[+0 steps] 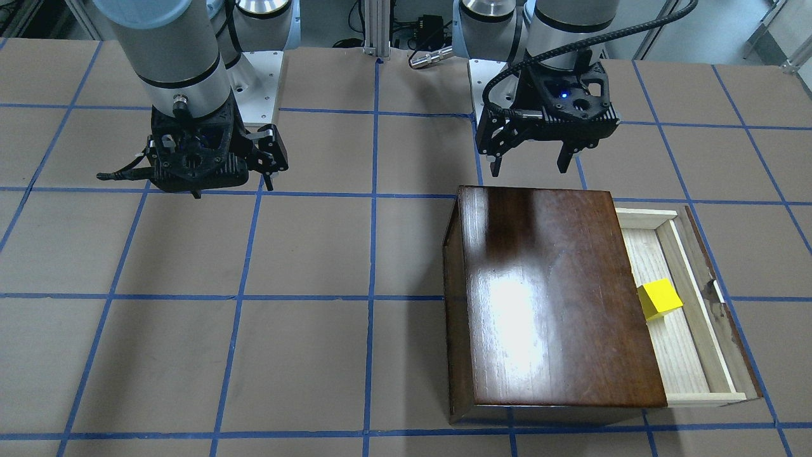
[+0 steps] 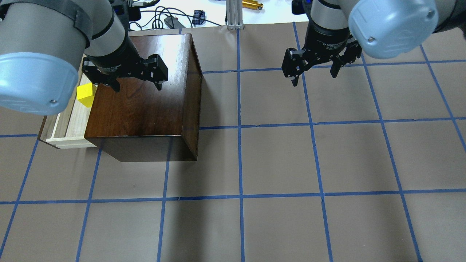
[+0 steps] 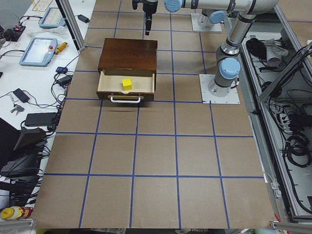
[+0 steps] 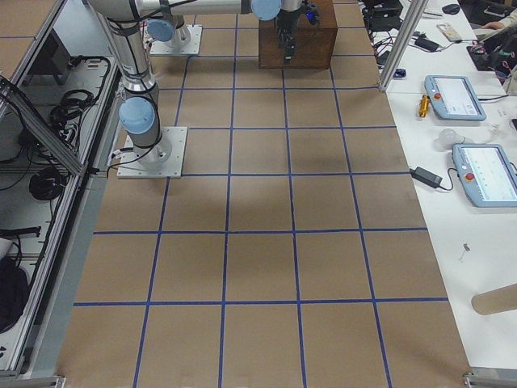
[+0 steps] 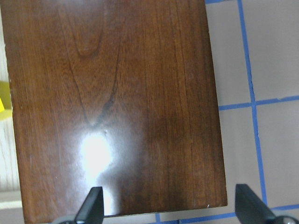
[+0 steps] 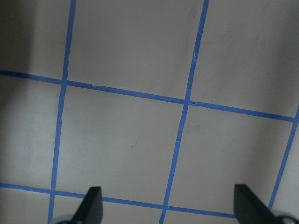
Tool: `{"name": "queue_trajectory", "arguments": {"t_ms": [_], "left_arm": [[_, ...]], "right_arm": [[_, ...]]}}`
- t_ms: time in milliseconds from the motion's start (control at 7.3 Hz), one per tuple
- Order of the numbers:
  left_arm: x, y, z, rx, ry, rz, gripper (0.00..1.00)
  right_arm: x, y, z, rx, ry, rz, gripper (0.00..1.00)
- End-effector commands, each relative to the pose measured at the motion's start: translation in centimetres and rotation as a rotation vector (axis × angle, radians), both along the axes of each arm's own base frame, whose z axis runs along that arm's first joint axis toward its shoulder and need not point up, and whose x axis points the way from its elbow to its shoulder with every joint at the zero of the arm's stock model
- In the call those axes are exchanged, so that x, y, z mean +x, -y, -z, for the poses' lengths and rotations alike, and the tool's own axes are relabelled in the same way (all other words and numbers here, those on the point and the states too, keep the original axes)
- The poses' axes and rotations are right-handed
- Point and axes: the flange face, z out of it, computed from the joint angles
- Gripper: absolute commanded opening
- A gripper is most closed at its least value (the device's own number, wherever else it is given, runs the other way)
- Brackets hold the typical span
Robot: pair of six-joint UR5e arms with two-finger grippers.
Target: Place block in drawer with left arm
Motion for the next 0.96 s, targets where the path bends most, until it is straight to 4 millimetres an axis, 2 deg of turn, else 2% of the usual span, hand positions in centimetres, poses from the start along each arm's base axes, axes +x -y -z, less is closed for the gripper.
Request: {"name": "queue_trajectory", "arguments": {"t_ms": [0, 137, 822], "left_arm": [[-0.58, -0.03, 0.01, 0.009, -0.052, 0.013, 1.0], [-0.7, 0.02, 0.02, 0.014, -0.075, 0.092, 1.0], [-0.65, -0.41, 0.13, 0.04, -0.064, 0.11, 1.0]], "right_arm": [[0.0, 0.0, 0.0, 0.0, 0.0, -0.001, 1.0], [0.0, 0.0, 0.0, 0.0, 0.0, -0.001, 1.0], [0.0, 0.0, 0.0, 0.0, 0.0, -0.001, 1.0]]}}
